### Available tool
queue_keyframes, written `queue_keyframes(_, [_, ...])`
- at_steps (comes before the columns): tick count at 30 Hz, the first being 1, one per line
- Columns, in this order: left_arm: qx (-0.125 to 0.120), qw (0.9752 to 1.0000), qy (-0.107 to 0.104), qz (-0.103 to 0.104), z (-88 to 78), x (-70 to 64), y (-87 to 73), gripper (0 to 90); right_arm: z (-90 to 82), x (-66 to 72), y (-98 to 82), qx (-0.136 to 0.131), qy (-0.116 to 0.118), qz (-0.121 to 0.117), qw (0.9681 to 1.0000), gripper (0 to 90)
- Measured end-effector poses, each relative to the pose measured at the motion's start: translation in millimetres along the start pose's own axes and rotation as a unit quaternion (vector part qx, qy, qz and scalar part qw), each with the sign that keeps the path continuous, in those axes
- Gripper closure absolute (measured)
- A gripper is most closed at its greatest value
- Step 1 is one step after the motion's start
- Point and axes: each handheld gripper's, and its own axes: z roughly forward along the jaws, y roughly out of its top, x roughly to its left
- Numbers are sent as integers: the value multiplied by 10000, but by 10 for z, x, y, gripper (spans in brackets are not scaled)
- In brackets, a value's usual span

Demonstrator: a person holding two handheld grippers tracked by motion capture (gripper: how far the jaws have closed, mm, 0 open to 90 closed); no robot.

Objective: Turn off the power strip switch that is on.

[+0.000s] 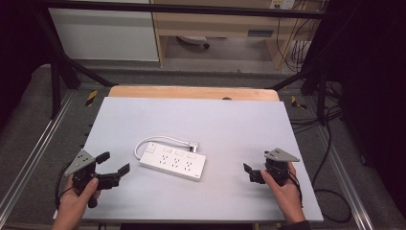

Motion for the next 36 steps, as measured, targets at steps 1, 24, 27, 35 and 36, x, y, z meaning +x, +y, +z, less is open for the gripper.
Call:
queue_keyframes(1, [8,10000,11,-2,2,3,3,61,-1,4,2,0,9,8,10000,29])
queue_keyframes(24, [61,9999,-70,114,115,-115,289,60,-20,24,7,-35,13,-89,10000,29])
queue_keyframes(27, [37,9999,-95,100,133,-121,353,60,-25,20,5,-41,8,-68,10000,29])
queue_keyframes(35, [37,9998,-142,161,211,-184,484,60,-18,30,5,5,22,-104,9999,31])
queue_keyframes(36, [49,9997,-154,174,213,-197,487,60,-15,28,3,19,26,-105,9999,31])
